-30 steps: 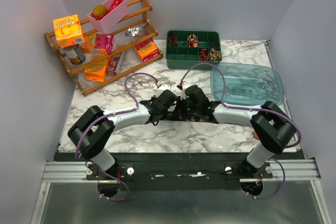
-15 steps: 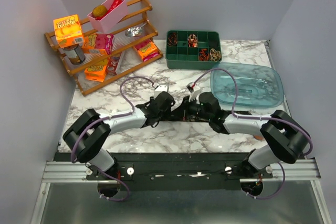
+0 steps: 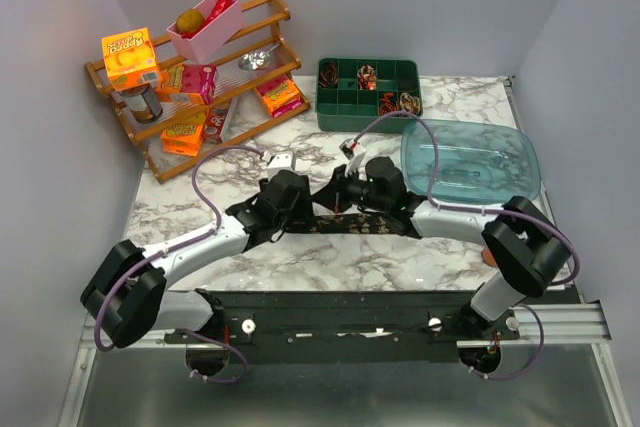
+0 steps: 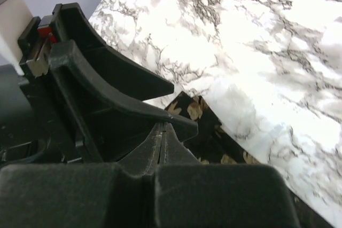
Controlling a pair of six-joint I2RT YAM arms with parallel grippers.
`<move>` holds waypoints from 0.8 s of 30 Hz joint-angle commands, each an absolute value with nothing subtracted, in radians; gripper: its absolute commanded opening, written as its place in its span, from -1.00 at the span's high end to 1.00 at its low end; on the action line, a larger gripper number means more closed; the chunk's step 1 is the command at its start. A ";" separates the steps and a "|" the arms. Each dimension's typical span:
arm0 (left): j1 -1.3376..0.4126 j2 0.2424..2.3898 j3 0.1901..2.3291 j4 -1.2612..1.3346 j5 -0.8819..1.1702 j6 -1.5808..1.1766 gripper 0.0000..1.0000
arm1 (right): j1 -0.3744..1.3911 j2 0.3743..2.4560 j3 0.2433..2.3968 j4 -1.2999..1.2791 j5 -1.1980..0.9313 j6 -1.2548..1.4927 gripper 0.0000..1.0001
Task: Roll the ties
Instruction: Roll the tie at the center of the board.
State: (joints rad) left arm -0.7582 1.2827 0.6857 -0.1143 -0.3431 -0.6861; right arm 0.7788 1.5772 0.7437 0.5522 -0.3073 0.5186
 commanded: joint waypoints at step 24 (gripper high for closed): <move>-0.324 1.063 0.259 0.297 0.248 -0.873 -0.81 | 0.816 1.874 0.876 0.428 -0.410 0.491 0.99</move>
State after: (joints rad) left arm -0.3672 1.0641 0.3096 0.1326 0.1272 -0.8181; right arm 0.8074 1.8313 0.8688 0.4587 -0.4088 0.4969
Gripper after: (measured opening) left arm 0.909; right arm 0.011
